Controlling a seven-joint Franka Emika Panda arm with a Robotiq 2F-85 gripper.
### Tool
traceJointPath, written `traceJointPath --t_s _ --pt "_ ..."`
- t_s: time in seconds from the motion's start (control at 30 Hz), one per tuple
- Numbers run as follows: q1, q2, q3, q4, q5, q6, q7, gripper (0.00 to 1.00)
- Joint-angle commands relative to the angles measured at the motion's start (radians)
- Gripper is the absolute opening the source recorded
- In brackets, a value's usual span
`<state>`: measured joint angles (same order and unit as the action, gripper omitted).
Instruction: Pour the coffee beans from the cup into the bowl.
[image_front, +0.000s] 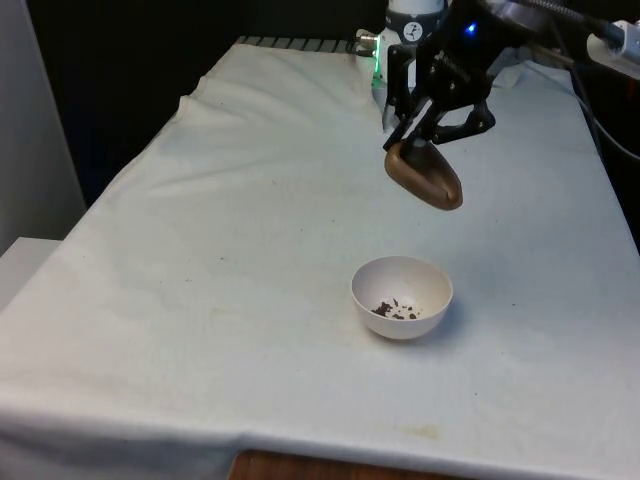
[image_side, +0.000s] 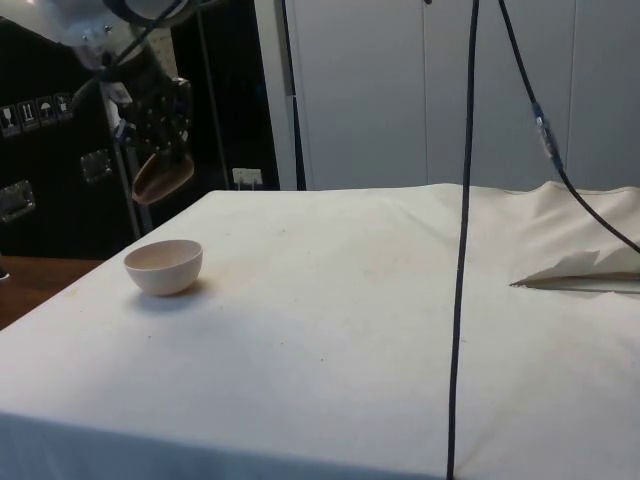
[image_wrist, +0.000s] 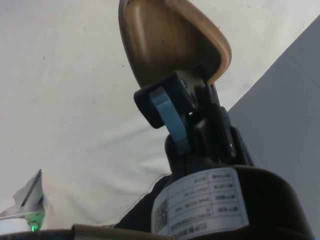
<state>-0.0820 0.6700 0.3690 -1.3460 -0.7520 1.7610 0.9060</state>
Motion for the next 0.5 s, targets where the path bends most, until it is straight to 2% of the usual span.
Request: traceJointPath --t_s 0.0,0.03,0.07,0.3,0.33,0.37,0.47 --pt "-0.012 -0.038 0.01 -0.058 0.008 0.027 0.013 0.0" --pt "0.0 -0.002 0.0 -0.004 0.0 0.0 0.0 0.0" --pt "-0.012 -0.041 0.01 -0.062 0.008 0.026 0.012 0.0" --pt "-0.011 -0.063 0.006 -0.1 0.011 0.025 0.016 0.0" --pt "0.0 -0.03 -0.004 -0.05 0.002 -0.001 0.002 0.0" --pt "-0.011 -0.065 0.006 -0.105 0.011 0.025 0.017 0.0" --pt "-0.011 -0.073 0.005 -0.122 0.011 0.028 0.025 0.0"
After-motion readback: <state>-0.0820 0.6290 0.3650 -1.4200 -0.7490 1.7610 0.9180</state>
